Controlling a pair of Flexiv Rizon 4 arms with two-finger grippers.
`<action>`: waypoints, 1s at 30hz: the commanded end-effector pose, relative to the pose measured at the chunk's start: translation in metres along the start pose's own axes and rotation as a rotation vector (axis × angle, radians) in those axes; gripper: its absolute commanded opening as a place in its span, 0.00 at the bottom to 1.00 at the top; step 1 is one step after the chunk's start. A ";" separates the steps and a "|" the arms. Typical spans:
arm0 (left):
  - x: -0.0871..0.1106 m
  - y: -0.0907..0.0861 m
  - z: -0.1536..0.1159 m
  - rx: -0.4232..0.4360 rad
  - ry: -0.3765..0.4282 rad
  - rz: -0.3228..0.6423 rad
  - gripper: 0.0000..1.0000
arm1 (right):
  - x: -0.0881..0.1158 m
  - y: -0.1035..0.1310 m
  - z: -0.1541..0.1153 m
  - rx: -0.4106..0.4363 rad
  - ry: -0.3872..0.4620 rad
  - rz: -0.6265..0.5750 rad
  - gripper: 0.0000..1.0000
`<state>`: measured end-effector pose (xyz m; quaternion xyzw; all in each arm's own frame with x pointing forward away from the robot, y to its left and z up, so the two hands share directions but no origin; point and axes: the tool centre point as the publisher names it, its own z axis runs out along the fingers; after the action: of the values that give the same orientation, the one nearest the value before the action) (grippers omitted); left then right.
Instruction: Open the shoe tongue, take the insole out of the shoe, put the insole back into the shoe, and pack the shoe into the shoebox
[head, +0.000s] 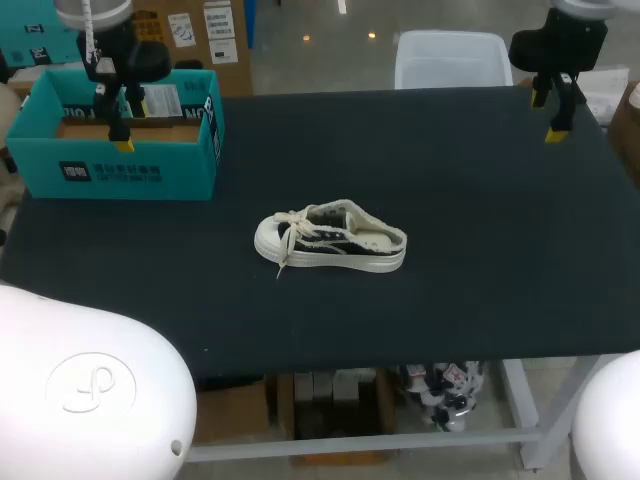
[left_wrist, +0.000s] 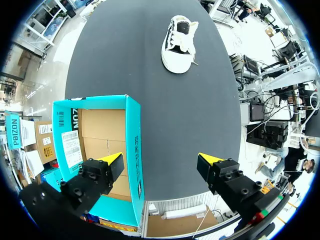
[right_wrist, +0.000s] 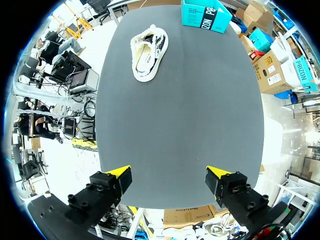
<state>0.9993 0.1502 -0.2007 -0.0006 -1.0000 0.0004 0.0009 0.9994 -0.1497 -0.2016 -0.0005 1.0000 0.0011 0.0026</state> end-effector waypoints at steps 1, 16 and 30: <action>0.000 0.000 0.000 0.000 0.000 0.000 1.00 | 0.000 0.000 0.000 0.001 0.001 0.000 1.00; 0.025 -0.031 -0.002 0.152 0.048 0.061 1.00 | 0.017 0.027 0.015 -0.297 0.010 0.014 1.00; 0.036 -0.077 0.020 0.214 0.110 -0.121 1.00 | 0.039 0.084 0.071 -0.562 -0.068 0.041 1.00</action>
<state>0.9610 0.0783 -0.2135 0.0473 -0.9924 0.0992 0.0562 0.9711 -0.0676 -0.2550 0.0101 0.9691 0.2463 -0.0084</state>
